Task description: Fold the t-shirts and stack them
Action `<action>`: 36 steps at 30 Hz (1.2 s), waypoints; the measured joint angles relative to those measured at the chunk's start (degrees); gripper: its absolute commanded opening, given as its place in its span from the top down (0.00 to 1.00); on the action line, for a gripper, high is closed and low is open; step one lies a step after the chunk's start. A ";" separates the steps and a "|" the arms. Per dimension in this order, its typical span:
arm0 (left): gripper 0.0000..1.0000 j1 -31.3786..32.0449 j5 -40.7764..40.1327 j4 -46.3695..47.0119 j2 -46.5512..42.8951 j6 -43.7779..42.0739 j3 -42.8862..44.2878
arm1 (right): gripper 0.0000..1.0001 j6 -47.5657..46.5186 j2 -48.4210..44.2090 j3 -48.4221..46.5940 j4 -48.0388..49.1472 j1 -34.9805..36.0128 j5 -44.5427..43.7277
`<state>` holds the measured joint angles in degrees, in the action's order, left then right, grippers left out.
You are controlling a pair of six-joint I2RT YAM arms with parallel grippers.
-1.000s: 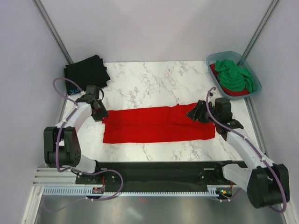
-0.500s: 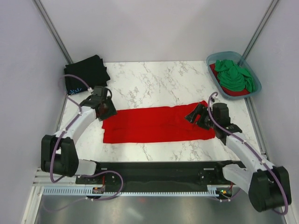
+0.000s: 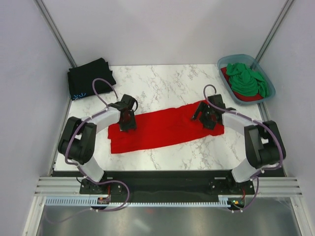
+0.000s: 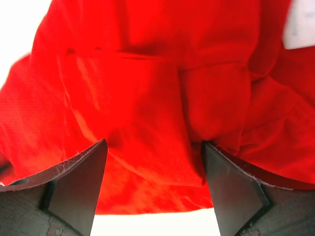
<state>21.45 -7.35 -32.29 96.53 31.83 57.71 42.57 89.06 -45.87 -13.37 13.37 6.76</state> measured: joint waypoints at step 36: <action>0.52 24.37 17.97 2.08 -13.38 18.78 0.70 | 0.02 -6.38 63.25 -88.32 -4.11 3.69 18.91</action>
<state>45.82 10.61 -30.22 83.15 50.61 58.41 36.18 152.31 -134.19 -17.47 17.06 25.67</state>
